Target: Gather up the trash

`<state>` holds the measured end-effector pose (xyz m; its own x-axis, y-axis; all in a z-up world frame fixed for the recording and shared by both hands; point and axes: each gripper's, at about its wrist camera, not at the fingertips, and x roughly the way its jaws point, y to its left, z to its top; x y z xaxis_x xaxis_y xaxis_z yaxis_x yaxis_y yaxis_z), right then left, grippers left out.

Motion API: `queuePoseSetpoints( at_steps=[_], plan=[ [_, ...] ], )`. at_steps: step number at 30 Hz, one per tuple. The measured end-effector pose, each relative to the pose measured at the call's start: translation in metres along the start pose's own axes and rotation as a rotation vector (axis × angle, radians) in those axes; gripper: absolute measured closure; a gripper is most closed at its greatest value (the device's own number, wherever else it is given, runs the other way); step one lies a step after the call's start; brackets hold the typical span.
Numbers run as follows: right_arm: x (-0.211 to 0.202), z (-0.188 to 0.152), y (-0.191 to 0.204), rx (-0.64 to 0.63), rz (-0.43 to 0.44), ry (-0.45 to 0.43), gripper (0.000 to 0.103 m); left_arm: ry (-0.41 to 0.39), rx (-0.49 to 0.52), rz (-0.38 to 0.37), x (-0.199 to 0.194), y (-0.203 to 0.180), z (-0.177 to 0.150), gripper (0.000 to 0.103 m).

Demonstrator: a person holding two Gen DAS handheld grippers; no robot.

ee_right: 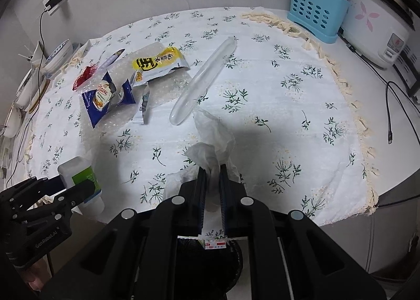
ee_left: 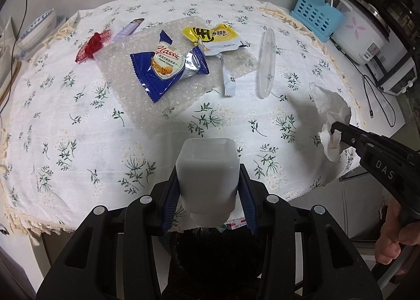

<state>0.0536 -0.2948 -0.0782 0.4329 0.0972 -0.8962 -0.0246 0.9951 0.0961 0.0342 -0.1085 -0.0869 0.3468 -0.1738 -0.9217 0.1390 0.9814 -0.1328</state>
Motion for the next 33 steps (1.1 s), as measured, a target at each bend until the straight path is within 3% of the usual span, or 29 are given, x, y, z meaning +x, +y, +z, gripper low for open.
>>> queuePoseSetpoints(
  at_steps=[33],
  plan=[
    [-0.049,-0.051,0.019,-0.073,0.068,-0.045,0.094,-0.052,-0.047,0.009,-0.041,-0.013,-0.050,0.062]
  ],
)
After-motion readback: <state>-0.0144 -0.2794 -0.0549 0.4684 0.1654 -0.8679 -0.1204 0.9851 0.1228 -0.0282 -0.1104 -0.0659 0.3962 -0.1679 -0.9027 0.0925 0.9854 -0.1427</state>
